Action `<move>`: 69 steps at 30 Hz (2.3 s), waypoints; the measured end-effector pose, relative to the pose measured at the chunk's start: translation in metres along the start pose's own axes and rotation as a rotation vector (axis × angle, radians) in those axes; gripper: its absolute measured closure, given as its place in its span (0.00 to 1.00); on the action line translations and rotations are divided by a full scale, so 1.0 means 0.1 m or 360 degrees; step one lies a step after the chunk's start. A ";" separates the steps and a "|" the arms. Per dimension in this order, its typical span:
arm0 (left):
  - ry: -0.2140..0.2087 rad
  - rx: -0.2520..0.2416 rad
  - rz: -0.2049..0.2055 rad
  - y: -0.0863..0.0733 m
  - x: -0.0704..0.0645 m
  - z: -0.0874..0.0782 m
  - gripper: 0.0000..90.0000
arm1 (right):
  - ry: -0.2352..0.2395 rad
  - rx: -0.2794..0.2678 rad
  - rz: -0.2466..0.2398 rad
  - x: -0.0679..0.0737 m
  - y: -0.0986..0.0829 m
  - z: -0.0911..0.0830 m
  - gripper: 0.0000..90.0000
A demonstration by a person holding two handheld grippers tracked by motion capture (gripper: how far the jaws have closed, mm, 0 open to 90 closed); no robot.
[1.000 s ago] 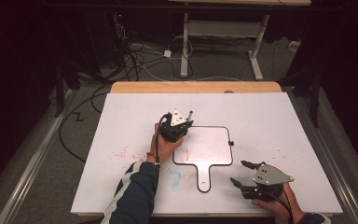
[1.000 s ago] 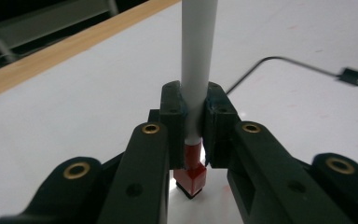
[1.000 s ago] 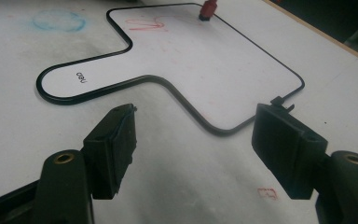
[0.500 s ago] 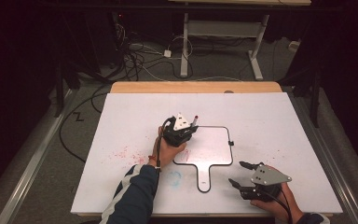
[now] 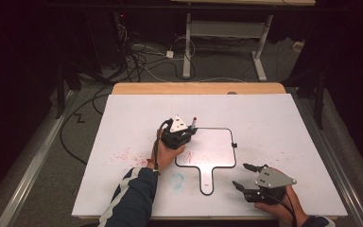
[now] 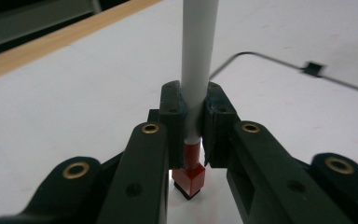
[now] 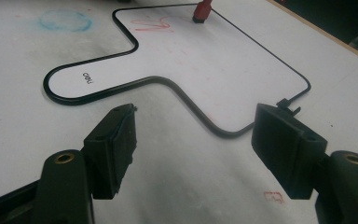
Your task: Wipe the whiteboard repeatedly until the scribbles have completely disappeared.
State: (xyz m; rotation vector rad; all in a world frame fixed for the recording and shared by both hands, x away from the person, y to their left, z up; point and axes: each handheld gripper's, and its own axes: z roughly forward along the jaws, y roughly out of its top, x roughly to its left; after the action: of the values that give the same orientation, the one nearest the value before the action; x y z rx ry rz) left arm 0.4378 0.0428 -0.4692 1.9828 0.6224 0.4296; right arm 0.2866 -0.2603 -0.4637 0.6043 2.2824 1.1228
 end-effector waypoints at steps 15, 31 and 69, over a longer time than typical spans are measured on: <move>0.0216 0.0032 -0.0099 -0.10 0.37 -0.13 0.87 | 0.0006 -0.0003 -0.0001 0.01 0.00 0.00 0.36; 0.0154 0.0094 0.0059 -0.03 0.18 -0.11 0.87 | 0.0011 -0.0003 -0.0015 0.02 0.01 -0.01 0.36; -0.0070 0.0039 0.0022 -0.04 -0.08 -0.10 0.87 | 0.0021 0.0010 -0.0042 0.02 0.01 0.01 0.36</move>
State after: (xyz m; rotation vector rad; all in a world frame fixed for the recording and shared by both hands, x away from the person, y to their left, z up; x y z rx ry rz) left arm 0.4250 0.0468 -0.4681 2.0156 0.5892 0.3872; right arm 0.2856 -0.2579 -0.4635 0.5691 2.2993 1.1107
